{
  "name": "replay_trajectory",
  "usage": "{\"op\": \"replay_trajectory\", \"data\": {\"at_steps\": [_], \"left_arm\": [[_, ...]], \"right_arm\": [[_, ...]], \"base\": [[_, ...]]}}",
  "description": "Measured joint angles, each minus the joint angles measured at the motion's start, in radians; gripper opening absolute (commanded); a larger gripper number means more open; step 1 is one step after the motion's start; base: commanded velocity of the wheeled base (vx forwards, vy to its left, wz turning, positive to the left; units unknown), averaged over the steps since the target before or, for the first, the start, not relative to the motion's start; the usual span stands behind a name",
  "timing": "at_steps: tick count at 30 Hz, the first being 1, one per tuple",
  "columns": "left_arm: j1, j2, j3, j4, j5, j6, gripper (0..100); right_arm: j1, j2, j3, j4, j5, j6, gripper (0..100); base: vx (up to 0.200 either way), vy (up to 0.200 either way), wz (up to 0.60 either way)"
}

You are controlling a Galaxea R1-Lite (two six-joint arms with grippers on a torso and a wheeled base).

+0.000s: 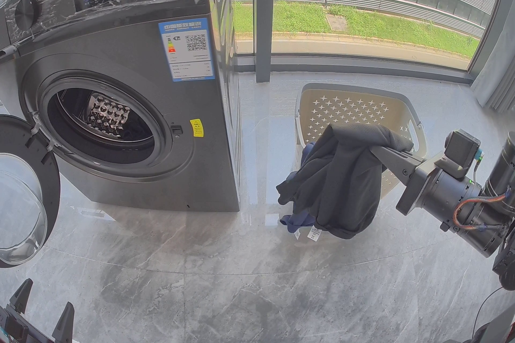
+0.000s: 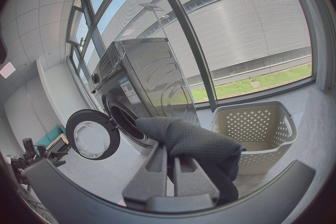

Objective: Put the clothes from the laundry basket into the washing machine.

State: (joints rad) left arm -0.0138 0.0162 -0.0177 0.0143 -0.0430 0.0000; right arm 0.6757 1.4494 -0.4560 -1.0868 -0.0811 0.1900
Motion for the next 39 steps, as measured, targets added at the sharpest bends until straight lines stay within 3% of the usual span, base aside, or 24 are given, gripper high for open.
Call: {"op": "replay_trajectory", "data": {"at_steps": [3,21,30,39], "left_arm": [[0.0,0.0,0.0,-0.001,0.0,0.0,100],[0.0,0.002,0.0,-0.001,0.0,-0.001,100],[0.001,0.002,0.0,0.0,0.0,-0.001,100],[0.0,0.002,0.0,0.0,0.0,-0.001,100]], "right_arm": [[0.001,0.001,0.001,0.0,0.0,0.0,0],[0.0,0.003,0.006,0.0,0.0,0.005,0],[-0.001,0.003,0.008,0.0,0.001,0.006,0],[0.0,0.004,0.008,0.0,0.001,0.008,0]], "base": [[0.0,0.0,0.0],[-0.2,0.0,0.0],[0.0,0.0,0.0],[0.0,0.2,0.0]]}}
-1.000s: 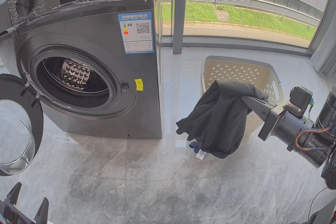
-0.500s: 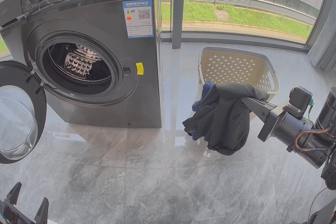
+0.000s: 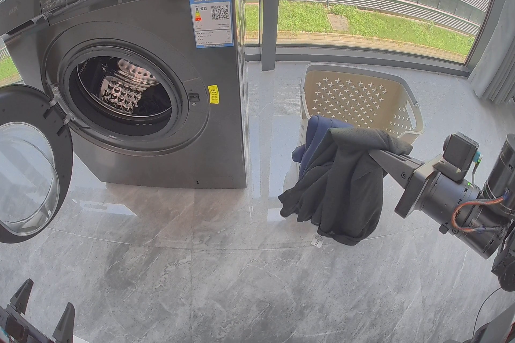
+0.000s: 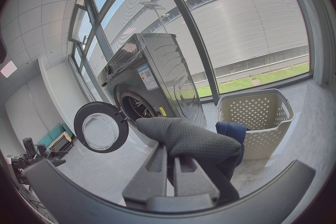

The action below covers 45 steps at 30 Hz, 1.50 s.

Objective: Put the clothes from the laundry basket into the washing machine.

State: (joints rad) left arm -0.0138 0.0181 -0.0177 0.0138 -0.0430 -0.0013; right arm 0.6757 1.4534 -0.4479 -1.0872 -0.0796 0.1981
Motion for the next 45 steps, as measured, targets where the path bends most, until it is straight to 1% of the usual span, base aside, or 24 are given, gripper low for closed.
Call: {"op": "replay_trajectory", "data": {"at_steps": [41,45], "left_arm": [[-0.001,0.0,0.0,0.0,0.0,0.0,100],[-0.002,0.001,0.0,0.0,0.0,0.0,100]], "right_arm": [[0.002,0.009,0.002,0.0,0.0,0.0,0],[0.002,0.01,0.002,0.0,0.0,0.0,0]], "base": [[0.0,0.2,0.0],[0.0,0.0,0.0]]}}
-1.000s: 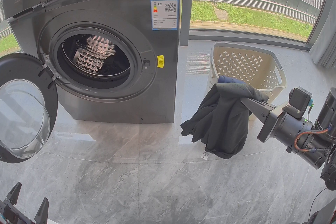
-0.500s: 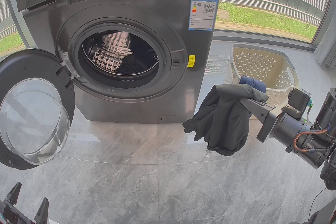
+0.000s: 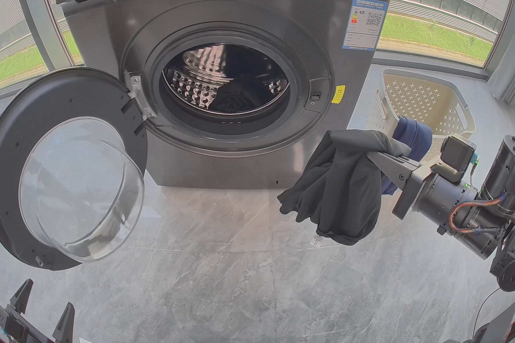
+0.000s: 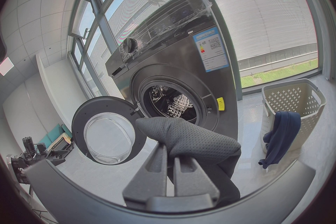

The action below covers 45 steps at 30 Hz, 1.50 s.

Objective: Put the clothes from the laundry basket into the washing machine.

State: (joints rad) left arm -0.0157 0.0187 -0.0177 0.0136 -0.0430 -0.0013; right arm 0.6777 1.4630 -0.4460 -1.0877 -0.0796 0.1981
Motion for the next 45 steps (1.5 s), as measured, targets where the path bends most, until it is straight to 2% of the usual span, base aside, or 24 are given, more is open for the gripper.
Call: {"op": "replay_trajectory", "data": {"at_steps": [10,20,25,28,30,35,42,45], "left_arm": [[0.0,0.0,0.0,0.0,0.0,-0.001,100],[0.003,0.0,0.0,0.0,0.0,-0.001,100],[0.006,-0.001,0.0,-0.006,0.0,0.005,100],[0.007,-0.001,0.0,-0.008,-0.001,0.008,100],[0.007,-0.001,0.0,-0.009,-0.001,0.017,100],[0.009,-0.001,0.0,-0.011,-0.002,0.035,100],[0.01,-0.001,0.0,-0.013,-0.006,0.063,100],[0.011,-0.001,0.0,-0.016,-0.009,0.067,100]], "right_arm": [[0.0,0.01,-0.005,-0.001,0.002,0.0,0],[0.0,0.011,0.029,-0.001,0.002,0.012,0],[0.003,0.012,0.047,-0.001,0.0,0.031,0],[0.025,0.024,0.046,-0.002,0.0,0.063,0],[0.046,0.039,0.031,-0.014,-0.001,0.097,0],[0.093,0.083,-0.026,-0.076,-0.009,0.148,0],[0.118,0.171,-0.105,-0.17,-0.002,0.163,0],[0.119,0.212,-0.135,-0.208,-0.001,0.162,0]], "base": [[0.0,0.0,0.0],[0.0,0.0,0.0],[0.0,0.0,0.0],[0.0,0.0,0.0],[0.0,0.0,0.0],[0.0,0.0,0.0],[0.0,0.0,0.0],[0.0,0.0,0.0]]}}
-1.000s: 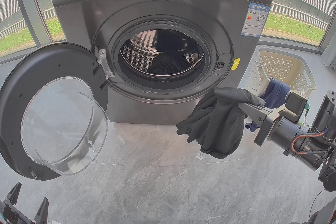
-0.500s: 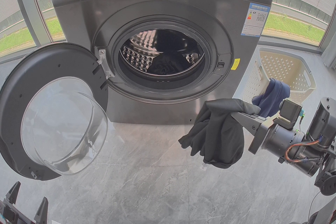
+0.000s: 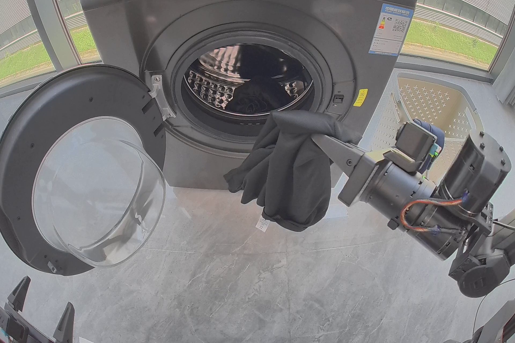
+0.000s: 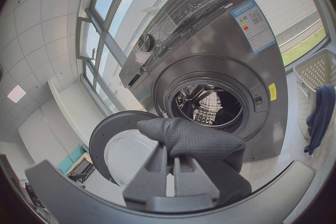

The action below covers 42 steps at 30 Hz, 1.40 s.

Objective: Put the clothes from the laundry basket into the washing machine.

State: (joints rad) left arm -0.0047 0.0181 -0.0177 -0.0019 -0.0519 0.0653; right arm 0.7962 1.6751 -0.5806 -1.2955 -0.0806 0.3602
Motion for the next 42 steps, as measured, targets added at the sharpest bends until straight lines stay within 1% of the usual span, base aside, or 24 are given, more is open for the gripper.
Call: {"op": "replay_trajectory", "data": {"at_steps": [4,18,21,22,24,25,26,27,28,31,32,33,36,38,42], "left_arm": [[0.0,0.0,0.0,-0.002,-0.001,0.0,100],[0.001,0.0,0.0,-0.007,-0.003,-0.008,100],[0.003,0.0,-0.01,-0.028,-0.006,-0.027,100],[0.005,0.002,-0.034,-0.041,-0.012,-0.043,100],[0.01,0.013,-0.079,-0.048,-0.026,-0.065,100],[0.013,0.023,-0.116,-0.052,-0.041,-0.079,100],[0.016,0.037,-0.165,-0.058,-0.067,-0.093,100],[0.018,0.045,-0.189,-0.059,-0.08,-0.099,100],[0.021,0.064,-0.234,-0.059,-0.11,-0.11,100],[0.028,0.114,-0.324,-0.066,-0.183,-0.128,100],[0.029,0.142,-0.352,-0.07,-0.217,-0.136,100],[0.03,0.156,-0.361,-0.074,-0.234,-0.138,100],[0.023,0.24,-0.375,-0.092,-0.318,-0.151,100],[0.003,0.327,-0.356,-0.116,-0.374,-0.159,100],[-0.043,0.481,-0.32,-0.18,-0.428,-0.168,100]], "right_arm": [[-0.005,0.041,-0.028,-0.022,0.0,-0.001,0],[-0.011,0.107,-0.046,-0.027,-0.001,-0.011,0],[-0.01,0.111,-0.048,-0.027,-0.001,-0.01,0],[-0.008,0.112,-0.049,-0.027,-0.001,-0.01,0],[-0.007,0.114,-0.051,-0.029,-0.001,-0.01,0],[-0.007,0.115,-0.054,-0.03,-0.001,-0.011,0],[-0.007,0.116,-0.059,-0.031,-0.001,-0.011,0],[-0.007,0.118,-0.062,-0.033,-0.001,-0.011,0],[-0.007,0.121,-0.068,-0.034,-0.001,-0.011,0],[-0.009,0.129,-0.088,-0.04,0.003,-0.01,0],[-0.011,0.135,-0.099,-0.046,0.005,-0.009,0],[-0.011,0.137,-0.105,-0.049,0.007,-0.009,0],[-0.015,0.155,-0.139,-0.061,0.011,-0.007,0],[-0.019,0.173,-0.171,-0.069,0.012,-0.006,0],[-0.023,0.201,-0.224,-0.074,0.013,-0.004,0]], "base": [[0.0,0.0,0.0],[0.0,0.0,0.0],[0.0,0.0,0.0],[0.0,0.0,0.0],[0.0,0.0,0.0],[0.0,0.0,0.0],[0.0,0.0,0.0],[0.0,0.0,0.0],[0.0,0.0,0.0],[0.0,0.0,0.0],[0.0,0.0,0.0],[0.0,0.0,0.0],[0.0,0.0,0.0],[0.0,0.0,0.0],[0.0,0.0,0.0]]}}
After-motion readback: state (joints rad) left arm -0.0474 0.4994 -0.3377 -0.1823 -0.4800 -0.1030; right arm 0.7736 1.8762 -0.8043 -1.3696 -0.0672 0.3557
